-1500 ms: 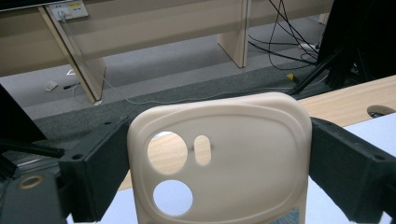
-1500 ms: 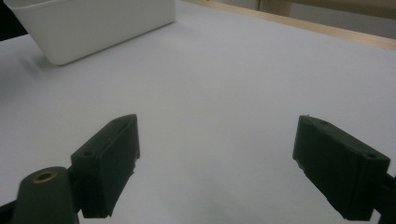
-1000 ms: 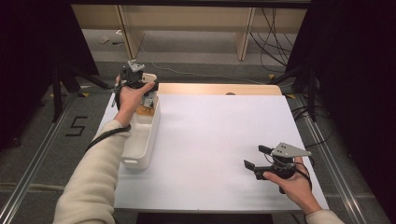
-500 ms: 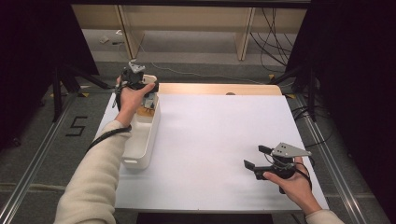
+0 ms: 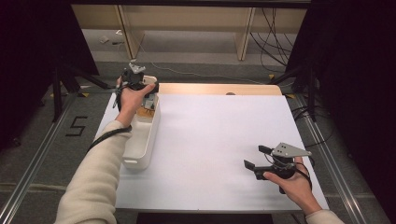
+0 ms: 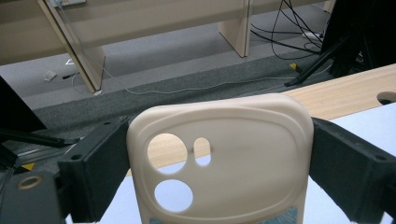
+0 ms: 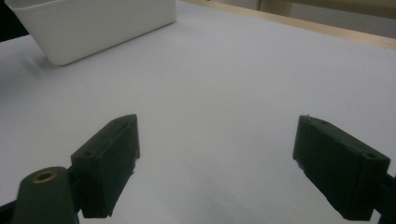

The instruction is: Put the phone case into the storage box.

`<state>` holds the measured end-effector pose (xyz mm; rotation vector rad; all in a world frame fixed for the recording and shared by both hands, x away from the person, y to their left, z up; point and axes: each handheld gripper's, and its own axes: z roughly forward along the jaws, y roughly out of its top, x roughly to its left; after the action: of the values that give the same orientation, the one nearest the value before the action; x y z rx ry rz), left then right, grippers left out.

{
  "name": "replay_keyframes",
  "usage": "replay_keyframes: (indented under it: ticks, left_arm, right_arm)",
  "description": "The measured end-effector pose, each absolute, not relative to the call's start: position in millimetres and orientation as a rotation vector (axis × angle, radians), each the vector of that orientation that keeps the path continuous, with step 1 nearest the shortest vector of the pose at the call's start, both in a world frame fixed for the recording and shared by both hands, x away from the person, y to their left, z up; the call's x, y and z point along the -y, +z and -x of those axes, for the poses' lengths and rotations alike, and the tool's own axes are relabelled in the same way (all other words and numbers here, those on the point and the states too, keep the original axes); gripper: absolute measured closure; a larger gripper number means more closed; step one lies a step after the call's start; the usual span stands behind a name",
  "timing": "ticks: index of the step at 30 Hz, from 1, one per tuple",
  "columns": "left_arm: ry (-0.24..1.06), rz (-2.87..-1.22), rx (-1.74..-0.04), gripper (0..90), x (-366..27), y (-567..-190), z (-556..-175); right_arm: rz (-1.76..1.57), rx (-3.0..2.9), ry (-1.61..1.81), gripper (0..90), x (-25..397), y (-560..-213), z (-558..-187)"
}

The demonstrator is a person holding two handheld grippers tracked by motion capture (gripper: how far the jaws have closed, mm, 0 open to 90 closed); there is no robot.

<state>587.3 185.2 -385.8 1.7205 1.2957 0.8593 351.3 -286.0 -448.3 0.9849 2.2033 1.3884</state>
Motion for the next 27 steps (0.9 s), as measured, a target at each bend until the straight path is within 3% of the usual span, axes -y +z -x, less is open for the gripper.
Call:
replay_keyframes:
  ticks: [27]
  left_arm:
    - [0.844, -1.742, -1.307, 10.1, -185.5, -393.9, -589.4]
  right_arm:
    - [-0.986, -2.204, 1.389, 15.6, 286.3, -448.2, -351.2]
